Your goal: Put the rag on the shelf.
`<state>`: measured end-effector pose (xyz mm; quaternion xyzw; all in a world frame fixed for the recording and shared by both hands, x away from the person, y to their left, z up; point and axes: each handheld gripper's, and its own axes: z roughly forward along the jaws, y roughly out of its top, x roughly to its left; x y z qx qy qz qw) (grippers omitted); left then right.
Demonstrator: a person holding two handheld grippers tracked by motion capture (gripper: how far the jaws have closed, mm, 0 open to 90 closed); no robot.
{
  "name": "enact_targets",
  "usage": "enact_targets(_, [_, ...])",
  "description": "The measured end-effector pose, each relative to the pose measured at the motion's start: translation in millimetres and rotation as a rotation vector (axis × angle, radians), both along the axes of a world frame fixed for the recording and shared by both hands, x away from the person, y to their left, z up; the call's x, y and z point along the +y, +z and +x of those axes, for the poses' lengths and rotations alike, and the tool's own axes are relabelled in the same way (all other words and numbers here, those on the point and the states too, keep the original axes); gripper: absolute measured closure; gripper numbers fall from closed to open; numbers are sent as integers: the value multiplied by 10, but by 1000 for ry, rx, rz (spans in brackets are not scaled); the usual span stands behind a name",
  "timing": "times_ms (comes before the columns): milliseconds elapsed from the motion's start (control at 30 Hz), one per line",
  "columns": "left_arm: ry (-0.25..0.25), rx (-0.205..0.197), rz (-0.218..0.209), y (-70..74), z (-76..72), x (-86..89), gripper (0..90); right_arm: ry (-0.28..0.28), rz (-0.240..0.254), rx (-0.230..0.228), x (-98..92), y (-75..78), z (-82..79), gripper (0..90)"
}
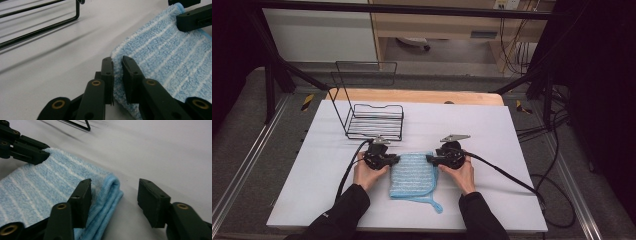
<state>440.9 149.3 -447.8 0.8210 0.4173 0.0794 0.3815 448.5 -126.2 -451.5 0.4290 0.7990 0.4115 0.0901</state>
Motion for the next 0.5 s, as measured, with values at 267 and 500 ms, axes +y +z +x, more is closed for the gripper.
enact_targets(267, [-4, -5, 1, -2, 0, 2, 792, 13, 27, 62, 14, -26, -5, 627])
enact_targets(500, [-4, 2, -11, -5, 5, 14, 793, 6, 72, 114, -19, -37, 10, 706])
